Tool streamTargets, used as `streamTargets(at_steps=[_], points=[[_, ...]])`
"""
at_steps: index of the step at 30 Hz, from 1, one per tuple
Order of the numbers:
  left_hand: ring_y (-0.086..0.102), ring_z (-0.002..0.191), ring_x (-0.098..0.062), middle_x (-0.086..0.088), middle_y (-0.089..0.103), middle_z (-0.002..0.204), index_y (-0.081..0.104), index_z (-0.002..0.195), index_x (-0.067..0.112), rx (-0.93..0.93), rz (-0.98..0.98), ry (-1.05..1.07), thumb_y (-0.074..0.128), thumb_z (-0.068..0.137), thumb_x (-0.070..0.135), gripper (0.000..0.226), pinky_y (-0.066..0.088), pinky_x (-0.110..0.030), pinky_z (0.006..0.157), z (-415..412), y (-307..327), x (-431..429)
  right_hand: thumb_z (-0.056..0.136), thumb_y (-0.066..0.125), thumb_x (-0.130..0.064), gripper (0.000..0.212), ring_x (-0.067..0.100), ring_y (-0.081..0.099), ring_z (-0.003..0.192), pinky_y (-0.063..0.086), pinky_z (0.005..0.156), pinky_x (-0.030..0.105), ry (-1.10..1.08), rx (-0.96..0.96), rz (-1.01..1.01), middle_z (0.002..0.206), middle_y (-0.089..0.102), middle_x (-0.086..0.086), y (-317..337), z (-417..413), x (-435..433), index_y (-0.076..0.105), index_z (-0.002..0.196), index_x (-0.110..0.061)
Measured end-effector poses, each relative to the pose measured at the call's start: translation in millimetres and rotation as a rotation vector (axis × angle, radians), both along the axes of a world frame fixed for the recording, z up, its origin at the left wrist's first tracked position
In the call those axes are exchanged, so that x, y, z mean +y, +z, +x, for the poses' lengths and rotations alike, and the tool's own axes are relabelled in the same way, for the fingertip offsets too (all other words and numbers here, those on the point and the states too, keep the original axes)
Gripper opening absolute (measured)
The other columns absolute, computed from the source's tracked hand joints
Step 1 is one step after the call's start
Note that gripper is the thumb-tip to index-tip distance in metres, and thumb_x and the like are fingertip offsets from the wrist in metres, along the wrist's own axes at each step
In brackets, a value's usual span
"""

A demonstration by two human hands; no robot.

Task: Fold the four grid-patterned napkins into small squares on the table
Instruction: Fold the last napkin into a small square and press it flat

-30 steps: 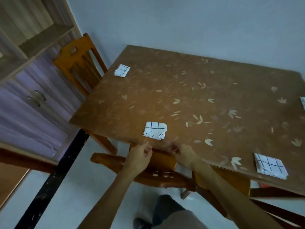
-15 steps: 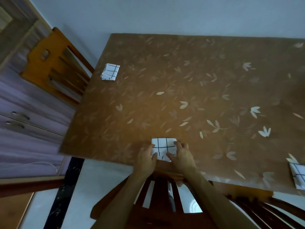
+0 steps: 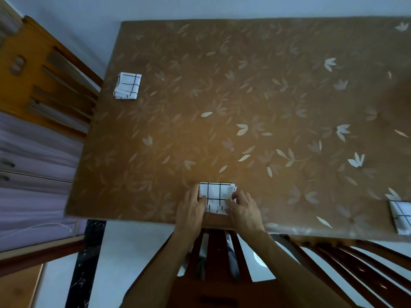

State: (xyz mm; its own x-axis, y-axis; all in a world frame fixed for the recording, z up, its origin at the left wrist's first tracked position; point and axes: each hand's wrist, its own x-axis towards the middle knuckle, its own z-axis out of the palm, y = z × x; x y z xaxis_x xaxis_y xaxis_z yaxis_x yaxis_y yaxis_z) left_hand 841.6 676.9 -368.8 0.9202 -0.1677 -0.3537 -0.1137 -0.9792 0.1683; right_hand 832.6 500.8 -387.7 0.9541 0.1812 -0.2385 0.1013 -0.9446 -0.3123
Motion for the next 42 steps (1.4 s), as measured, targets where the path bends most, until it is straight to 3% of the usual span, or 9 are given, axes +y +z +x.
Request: streamTargets(at_steps=[3,6,11,16,21,29,35,38,42], points=[[0.056,0.132,-0.037,-0.018,0.053,0.149,0.076,0.091,0.005,-0.061,0.092,-0.246,0.086,0.063,0.003,0.030,0.058,-0.047,0.093,2,-5,7,0.062,0.089,-0.019,0.018,0.036,0.063,0.112,0.051,0.090,0.042,0.060,-0.053,-0.107,0.126,0.066,0.016,7,-3,3,0.072,0.069,-0.019],[0.057,0.134,-0.032,-0.018,0.057,0.144,0.071,0.115,0.003,0.001,0.077,-0.356,0.092,0.054,0.006,0.065,0.058,-0.043,0.094,5,-9,18,0.064,0.087,-0.019,0.017,0.035,0.048,0.137,0.032,0.114,0.046,0.147,-0.084,-0.129,0.145,0.052,0.021,5,-2,3,0.071,0.070,-0.017],[0.060,0.122,-0.026,-0.010,0.060,0.135,0.057,0.128,0.013,0.031,0.048,-0.419,0.094,0.052,0.009,0.084,0.056,-0.037,0.093,12,-8,23,0.050,0.095,-0.012,0.049,0.027,0.066,0.118,0.048,0.105,0.041,0.169,-0.042,-0.076,0.126,0.069,0.015,-5,-2,3,0.076,0.095,-0.010],[0.056,0.119,-0.031,-0.017,0.062,0.130,0.061,0.135,0.016,-0.006,0.057,-0.457,0.091,0.060,0.025,0.081,0.058,-0.040,0.094,14,-8,18,0.052,0.087,-0.015,0.091,0.033,0.050,0.136,0.042,0.109,0.050,0.141,0.037,-0.084,0.145,0.053,0.019,0,-19,7,0.055,0.137,-0.001],[0.015,0.156,-0.026,-0.011,0.017,0.169,0.031,0.157,0.020,0.028,-0.045,-0.436,0.028,0.103,0.045,0.060,0.026,-0.052,0.122,17,-19,23,0.095,0.035,-0.027,0.060,0.031,0.030,0.148,0.029,0.120,0.046,0.072,-0.033,0.016,0.159,0.033,0.017,11,-8,41,0.038,0.150,-0.003],[0.006,0.157,-0.030,-0.011,0.004,0.170,0.009,0.162,0.024,0.069,0.051,-0.425,0.020,0.099,0.070,0.079,0.023,-0.059,0.120,-7,-31,41,0.101,-0.002,-0.055,0.078,0.027,0.016,0.153,0.028,0.120,0.050,0.157,0.071,-0.072,0.165,0.016,0.012,-22,-14,16,0.023,0.155,-0.005],[0.036,0.148,-0.031,-0.012,0.035,0.163,0.045,0.151,0.021,-0.029,-0.010,-0.340,0.021,0.106,0.054,0.061,0.038,-0.053,0.112,-11,-23,46,0.104,0.011,-0.051,0.068,0.022,0.014,0.153,0.016,0.124,0.043,0.046,0.084,0.038,0.165,0.015,0.007,-13,-18,5,0.024,0.156,-0.009],[0.058,0.124,-0.032,-0.014,0.057,0.139,0.070,0.115,0.016,-0.148,-0.083,-0.278,0.063,0.096,0.027,0.023,0.053,-0.045,0.098,1,-18,32,0.099,0.046,-0.030,0.048,0.029,0.047,0.139,0.046,0.108,0.049,0.011,0.012,0.065,0.153,0.045,0.012,-9,-12,2,0.052,0.140,-0.007],[0.047,0.139,-0.034,-0.017,0.046,0.152,0.063,0.116,0.016,-0.041,-0.086,-0.188,0.081,0.081,0.013,0.040,0.050,-0.044,0.104,12,-25,18,0.078,0.081,-0.021,0.057,0.037,0.060,0.121,0.057,0.089,0.046,0.023,0.032,0.005,0.144,0.054,0.015,-11,-7,-1,0.059,0.130,-0.011]])
